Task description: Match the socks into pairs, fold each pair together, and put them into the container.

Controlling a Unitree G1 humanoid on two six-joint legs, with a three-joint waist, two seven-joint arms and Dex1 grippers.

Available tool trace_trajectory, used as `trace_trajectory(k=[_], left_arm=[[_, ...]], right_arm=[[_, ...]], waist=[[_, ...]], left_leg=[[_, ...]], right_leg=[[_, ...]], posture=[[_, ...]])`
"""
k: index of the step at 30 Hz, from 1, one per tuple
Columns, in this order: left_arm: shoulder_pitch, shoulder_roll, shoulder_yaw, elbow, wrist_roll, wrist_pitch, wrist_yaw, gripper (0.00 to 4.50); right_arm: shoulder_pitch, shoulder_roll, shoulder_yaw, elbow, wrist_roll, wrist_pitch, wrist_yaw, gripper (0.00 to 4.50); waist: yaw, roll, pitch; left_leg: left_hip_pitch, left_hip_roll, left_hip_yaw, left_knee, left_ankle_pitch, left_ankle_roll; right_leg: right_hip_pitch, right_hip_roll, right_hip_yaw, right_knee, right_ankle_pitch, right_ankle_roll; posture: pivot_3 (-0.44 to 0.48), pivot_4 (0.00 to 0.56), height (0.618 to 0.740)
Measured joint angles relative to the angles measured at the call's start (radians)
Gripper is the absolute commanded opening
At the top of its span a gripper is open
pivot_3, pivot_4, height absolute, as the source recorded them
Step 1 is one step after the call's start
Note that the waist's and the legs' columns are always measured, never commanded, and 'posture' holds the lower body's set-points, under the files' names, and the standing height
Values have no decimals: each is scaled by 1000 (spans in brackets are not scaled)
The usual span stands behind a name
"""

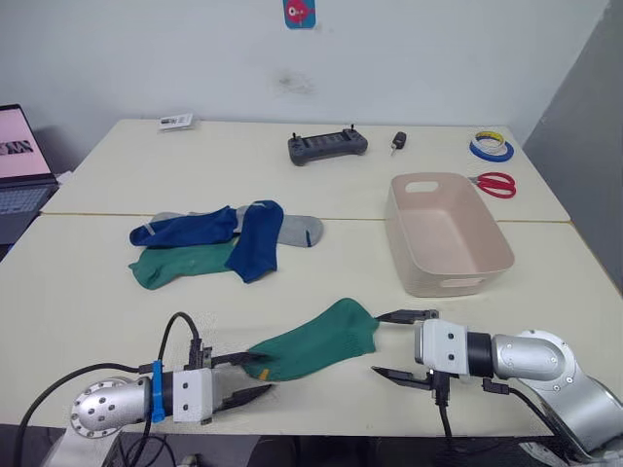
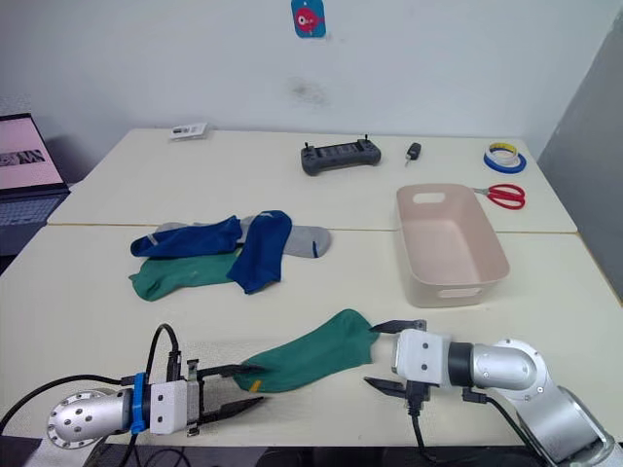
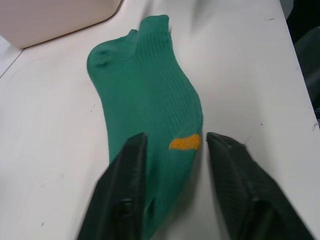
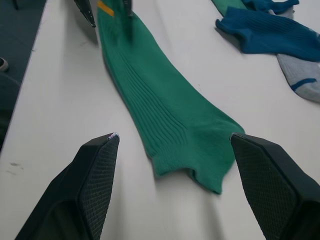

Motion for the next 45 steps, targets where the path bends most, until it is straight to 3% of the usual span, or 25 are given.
trace_trajectory(k=[3, 9, 15, 18, 26, 27, 31, 36, 40, 45], left_arm=[[-10, 0, -18, 5, 5, -13, 4, 18], [-32, 13, -27, 30, 0, -17, 6, 18], [-35, 12, -27, 33, -7, -21, 8, 18], [-35, 12, -27, 33, -12, -25, 13, 0], [-38, 27, -27, 54, -21, -39, 2, 0], [-39, 32, -27, 55, -28, -38, -4, 0], [-52, 85, -29, 55, -98, -15, -68, 0], [-71, 236, -25, -53, -258, 255, -164, 0], [-77, 302, -17, -173, -375, 476, -176, 0], [22, 497, 94, -322, -672, 911, -186, 0]], right_arm=[[-43, -30, 23, 71, -79, -114, 20, 3814], [-123, -36, 112, 250, -252, -379, 19, 3814], [-190, 24, 161, 365, -329, -507, 3, 3814], [-194, 44, 167, 391, -341, -538, -4, 3201], [-181, 62, 176, 411, -357, -562, -4, 237], [-179, 62, 176, 410, -356, -562, -3, 41], [-160, 62, 173, 384, -316, -549, 9, 41], [-75, 5, 140, 237, -151, -424, 88, 41], [-16, -31, 94, 117, -35, -309, 115, 41], [106, -179, -2, -105, 278, 42, 150, 41]], waist=[[0, 0, 0], [0, 0, 0], [-2, 0, 0], [-1, 0, 0], [-1, 0, 0], [-1, 0, 0], [0, 0, 0], [0, 1, 1], [0, 0, 1], [-2, 0, 2]], left_leg=[[0, 0, 0, 0, 0, 0], [0, 0, 0, 0, 0, 0], [1, 0, 1, 0, 0, 0], [1, 0, 1, 0, 0, 0], [1, 0, 1, 0, 0, 0], [1, 0, 1, 0, 0, 0], [1, 0, 1, 0, 0, 0], [0, 0, 0, 0, 0, 0], [1, 1, 0, 0, 0, 0], [1, 2, -1, 0, 0, 0]], right_leg=[[0, 0, 0, 0, 0, 0], [0, 0, 0, 0, 0, 0], [0, 0, 0, 1, 0, 0], [0, 0, 0, 1, 0, 0], [0, 0, 0, 2, 0, 0], [0, 0, 0, 2, 0, 0], [0, 0, 0, 2, 0, 0], [0, 0, 0, 2, 0, 0], [1, 0, 0, 1, 0, 0], [1, 0, -1, 2, -1, -1]], posture=[[0, 150, 740], [0, 150, 740], [0, 150, 740], [0, 150, 740], [0, 150, 740], [0, 150, 740], [0, 150, 740], [0, 150, 740], [0, 150, 740], [0, 150, 740]])
